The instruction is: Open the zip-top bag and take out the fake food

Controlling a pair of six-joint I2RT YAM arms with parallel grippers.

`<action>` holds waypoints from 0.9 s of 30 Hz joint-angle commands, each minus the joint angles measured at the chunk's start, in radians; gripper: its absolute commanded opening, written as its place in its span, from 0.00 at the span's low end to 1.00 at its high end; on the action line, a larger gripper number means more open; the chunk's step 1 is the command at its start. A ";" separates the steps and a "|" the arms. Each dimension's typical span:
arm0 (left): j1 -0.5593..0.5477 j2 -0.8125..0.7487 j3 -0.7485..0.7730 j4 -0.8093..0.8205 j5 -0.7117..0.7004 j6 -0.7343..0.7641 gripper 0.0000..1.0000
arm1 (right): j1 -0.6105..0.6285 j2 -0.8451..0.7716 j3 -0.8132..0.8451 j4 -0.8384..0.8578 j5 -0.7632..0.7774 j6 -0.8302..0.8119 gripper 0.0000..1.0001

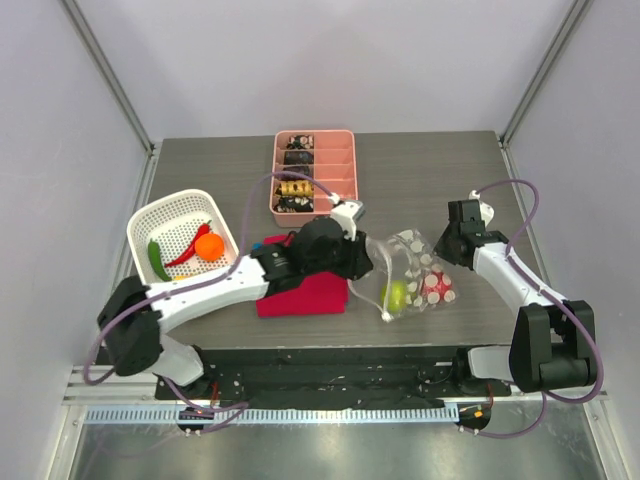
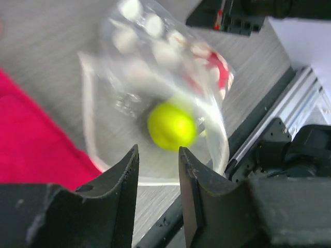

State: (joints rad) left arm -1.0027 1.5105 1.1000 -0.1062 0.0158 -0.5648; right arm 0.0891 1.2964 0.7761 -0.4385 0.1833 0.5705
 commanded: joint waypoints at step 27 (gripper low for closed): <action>-0.013 -0.138 -0.305 0.428 0.143 -0.234 0.01 | 0.362 -0.252 0.218 -0.332 0.079 -0.047 0.69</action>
State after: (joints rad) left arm -0.9485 1.3109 0.7242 0.0986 0.1509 -0.7433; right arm 0.3161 1.1229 0.8764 -0.6098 0.1463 0.5251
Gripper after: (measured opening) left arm 0.003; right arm 0.608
